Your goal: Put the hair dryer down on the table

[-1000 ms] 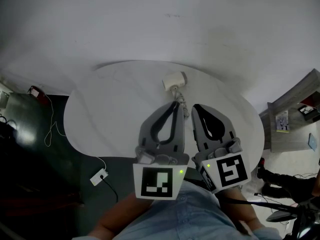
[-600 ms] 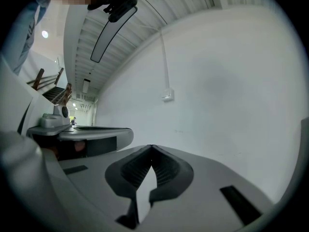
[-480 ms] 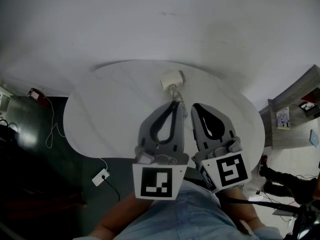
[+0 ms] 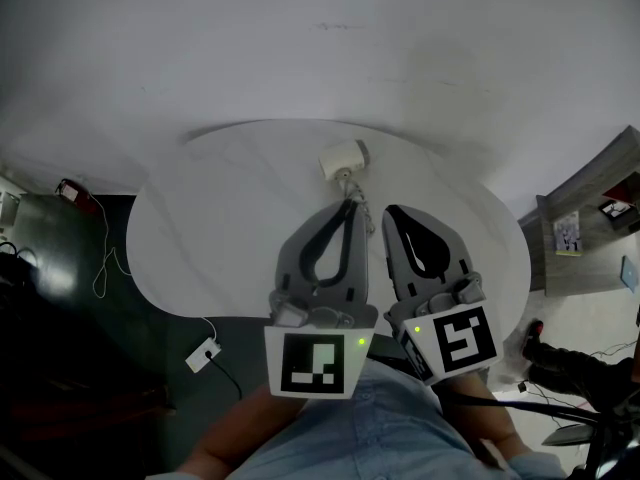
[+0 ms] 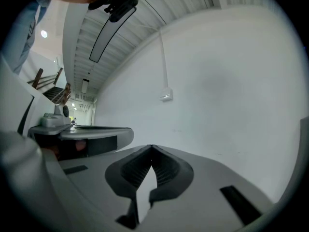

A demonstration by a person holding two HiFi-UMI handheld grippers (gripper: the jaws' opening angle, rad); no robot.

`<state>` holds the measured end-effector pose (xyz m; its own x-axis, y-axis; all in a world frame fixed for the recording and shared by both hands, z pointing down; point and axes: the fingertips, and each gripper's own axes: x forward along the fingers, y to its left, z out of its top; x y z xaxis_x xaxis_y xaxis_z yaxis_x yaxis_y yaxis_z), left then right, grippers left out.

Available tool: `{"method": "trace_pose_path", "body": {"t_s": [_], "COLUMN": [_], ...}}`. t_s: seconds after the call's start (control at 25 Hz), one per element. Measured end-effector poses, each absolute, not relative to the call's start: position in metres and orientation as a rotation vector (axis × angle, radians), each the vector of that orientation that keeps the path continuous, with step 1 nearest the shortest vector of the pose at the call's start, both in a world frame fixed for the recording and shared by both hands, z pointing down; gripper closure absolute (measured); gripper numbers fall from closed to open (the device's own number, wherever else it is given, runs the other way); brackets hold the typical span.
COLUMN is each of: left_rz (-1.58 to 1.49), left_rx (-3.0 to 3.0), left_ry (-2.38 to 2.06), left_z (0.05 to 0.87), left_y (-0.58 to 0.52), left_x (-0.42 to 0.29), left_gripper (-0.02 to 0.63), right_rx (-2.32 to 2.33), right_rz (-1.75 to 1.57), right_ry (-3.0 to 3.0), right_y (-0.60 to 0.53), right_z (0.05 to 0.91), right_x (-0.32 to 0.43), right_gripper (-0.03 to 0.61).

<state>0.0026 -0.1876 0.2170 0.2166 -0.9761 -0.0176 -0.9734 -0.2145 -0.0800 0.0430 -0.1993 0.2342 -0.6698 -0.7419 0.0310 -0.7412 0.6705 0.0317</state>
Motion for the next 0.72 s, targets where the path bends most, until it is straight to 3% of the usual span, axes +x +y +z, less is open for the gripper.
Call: {"method": "trace_pose_path", "body": {"t_s": [0.72], "left_rz": [-0.068], "left_rx": [-2.401], "left_ry": [1.911], "left_z": [0.2181], "left_y": [-0.1914], "left_x": [0.0056], "left_gripper": [0.601], "right_rx": [1.254], "right_rz": [-0.061], "right_ry": [-2.837], "right_y": [-0.1993], "right_z": [0.2311], "right_x": [0.0429], "right_gripper": [0.568]}}
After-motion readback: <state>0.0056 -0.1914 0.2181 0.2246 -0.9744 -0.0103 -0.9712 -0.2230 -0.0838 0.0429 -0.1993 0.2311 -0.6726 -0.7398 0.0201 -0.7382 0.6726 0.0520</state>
